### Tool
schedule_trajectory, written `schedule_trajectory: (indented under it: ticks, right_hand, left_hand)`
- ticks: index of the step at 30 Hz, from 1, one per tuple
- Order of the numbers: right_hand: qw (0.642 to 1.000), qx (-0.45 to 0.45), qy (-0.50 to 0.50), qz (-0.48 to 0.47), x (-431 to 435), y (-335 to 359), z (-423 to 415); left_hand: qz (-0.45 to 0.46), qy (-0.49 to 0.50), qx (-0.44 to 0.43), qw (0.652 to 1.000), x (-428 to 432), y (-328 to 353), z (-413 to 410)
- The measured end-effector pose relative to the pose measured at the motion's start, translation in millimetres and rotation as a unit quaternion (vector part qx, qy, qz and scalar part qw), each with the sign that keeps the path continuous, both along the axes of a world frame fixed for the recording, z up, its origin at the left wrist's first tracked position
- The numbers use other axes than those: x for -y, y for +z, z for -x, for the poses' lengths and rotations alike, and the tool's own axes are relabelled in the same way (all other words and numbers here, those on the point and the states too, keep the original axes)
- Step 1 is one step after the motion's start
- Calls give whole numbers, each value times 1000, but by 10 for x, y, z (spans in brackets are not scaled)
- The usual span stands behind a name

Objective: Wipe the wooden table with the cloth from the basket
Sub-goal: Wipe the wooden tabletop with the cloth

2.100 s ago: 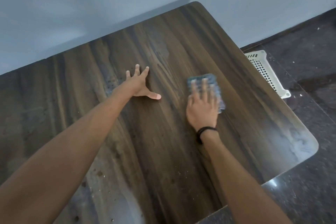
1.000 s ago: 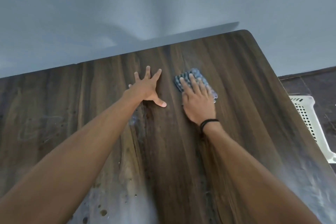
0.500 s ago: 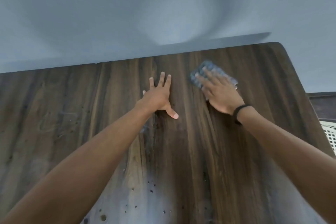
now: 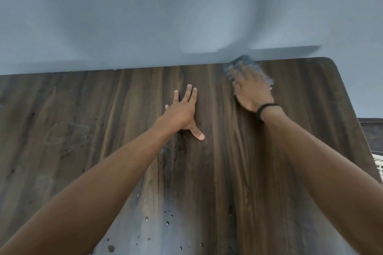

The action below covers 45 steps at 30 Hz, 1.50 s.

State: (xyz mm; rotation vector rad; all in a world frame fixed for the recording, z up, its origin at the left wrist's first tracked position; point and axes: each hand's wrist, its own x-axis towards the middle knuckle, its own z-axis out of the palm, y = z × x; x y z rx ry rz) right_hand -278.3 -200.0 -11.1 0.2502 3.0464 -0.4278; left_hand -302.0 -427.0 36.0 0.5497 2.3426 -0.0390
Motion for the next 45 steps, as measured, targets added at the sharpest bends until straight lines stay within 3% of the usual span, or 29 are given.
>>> schedule_trajectory:
  ticks: [2,3,6,9,10,13,14,17,18,21,25,26,29,33,36,40,41,43,44,45]
  right_hand:
    - [993,9,121,8,20,-15,6]
    - [993,12,113,17,-72,18,73]
    - [999,12,-46,18,-168,78,176]
    - [988,-9,157,-7,114,-38,-37]
    - [983,-4,183,-3,72,-27,-25]
    - [1000,13,-12,19,-76,58,160]
    - [1000,-3,-27,11,40,44,151]
    - [987,-10,159,-3,382,-50,43]
    - [987,0,163,1,371,-22,94]
    - [999,16,-28,24,349,71,302]
    - [978,6,209,-5,589,-33,195]
    - [982,3,188,6,506,-14,253]
    - [1000,3,-8,17,461,59,304]
    - [990,4,138,7,628,2,35]
    - [1000,17,-10,23,555,59,100]
    - [976,-11,216,1,559,4,39]
    - [983,-21,182,-4,479,12,133]
    - [1000,-18,6,14,381,49,307]
    - [1000,-8,-22,13,447,53,358]
    - [1000,1,29,3,544,37,354]
  left_hand:
    - [-11,2,-11,1000,36,5,3]
    - [-16,2,-11,1000,55,10,11]
    - [-25,-3,-5,1000,91,-20,3]
    - [1,37,-17,999,236,-33,94]
    - [13,62,-17,998,306,-20,152]
    - [29,103,10,994,416,-4,251]
    - [28,102,13,994,416,-9,248]
    - [23,102,9,994,418,-6,227]
    - [20,105,11,994,429,3,229]
    - [11,99,16,995,428,8,228]
    - [2,92,5,996,459,46,190]
    - [-2,92,5,996,480,62,195]
    - [-9,90,5,996,483,50,190]
    - [13,78,17,997,573,45,265]
    - [36,82,50,995,687,98,432]
    - [45,68,41,996,799,56,432]
    - [46,70,40,996,826,36,423]
    - [38,72,42,996,827,6,419]
    - [36,69,41,996,827,13,422]
    - [33,68,41,996,819,9,416]
